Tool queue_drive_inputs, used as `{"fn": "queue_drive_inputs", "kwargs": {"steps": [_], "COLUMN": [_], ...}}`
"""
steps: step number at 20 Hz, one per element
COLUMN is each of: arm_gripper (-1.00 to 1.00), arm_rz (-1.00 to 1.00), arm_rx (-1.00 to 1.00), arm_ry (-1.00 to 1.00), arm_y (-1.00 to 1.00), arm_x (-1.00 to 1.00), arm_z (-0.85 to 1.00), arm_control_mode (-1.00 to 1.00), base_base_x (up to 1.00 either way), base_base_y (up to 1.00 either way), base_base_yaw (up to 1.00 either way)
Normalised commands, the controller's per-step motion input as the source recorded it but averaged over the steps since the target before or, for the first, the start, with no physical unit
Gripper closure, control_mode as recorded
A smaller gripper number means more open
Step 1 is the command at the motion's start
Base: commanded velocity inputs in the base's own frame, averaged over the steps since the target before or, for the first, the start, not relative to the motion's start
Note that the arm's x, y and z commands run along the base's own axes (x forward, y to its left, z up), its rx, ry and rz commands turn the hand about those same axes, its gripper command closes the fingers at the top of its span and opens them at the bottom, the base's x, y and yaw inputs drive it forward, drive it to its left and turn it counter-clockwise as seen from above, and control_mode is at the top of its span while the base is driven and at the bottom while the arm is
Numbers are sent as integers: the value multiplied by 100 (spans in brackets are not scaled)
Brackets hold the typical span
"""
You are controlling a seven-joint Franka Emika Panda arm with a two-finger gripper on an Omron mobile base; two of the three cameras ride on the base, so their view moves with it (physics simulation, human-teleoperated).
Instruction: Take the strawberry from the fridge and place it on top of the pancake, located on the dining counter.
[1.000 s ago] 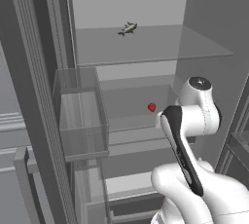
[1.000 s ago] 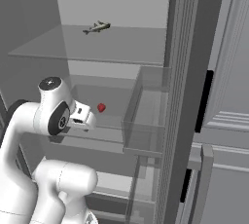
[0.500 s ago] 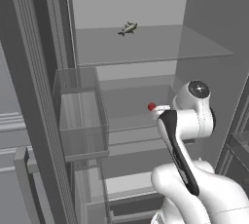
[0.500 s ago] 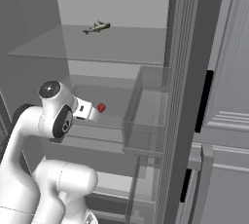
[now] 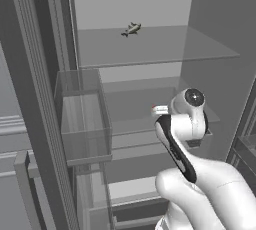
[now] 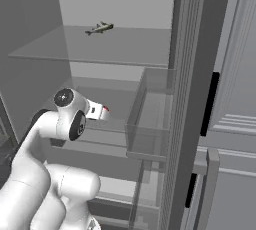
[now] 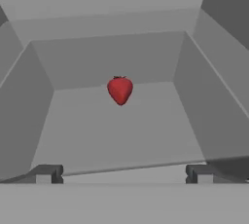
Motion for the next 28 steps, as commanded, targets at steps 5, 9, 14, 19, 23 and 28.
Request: {"fn": "queue_drive_inputs", "kwargs": {"steps": [5, 9, 14, 19, 23, 28], "arm_gripper": [-100, -100, -100, -100, -100, -100], "arm_rz": [3, 5, 4, 1, 0, 0], "arm_rx": [0, 0, 0, 0, 0, 0], "arm_ry": [4, 14, 16, 7, 0, 0], "arm_y": [0, -5, -2, 1, 1, 0], "arm_x": [57, 55, 37, 35, 30, 17], "arm_z": [0, -4, -26, -18, -24, -30], "arm_control_mode": [-100, -100, -100, -100, -100, -100], "base_base_x": [0, 0, 0, 0, 0, 0], "base_base_y": [0, 0, 0, 0, 0, 0], "base_base_yaw": [0, 0, 0, 0, 0, 0]}}
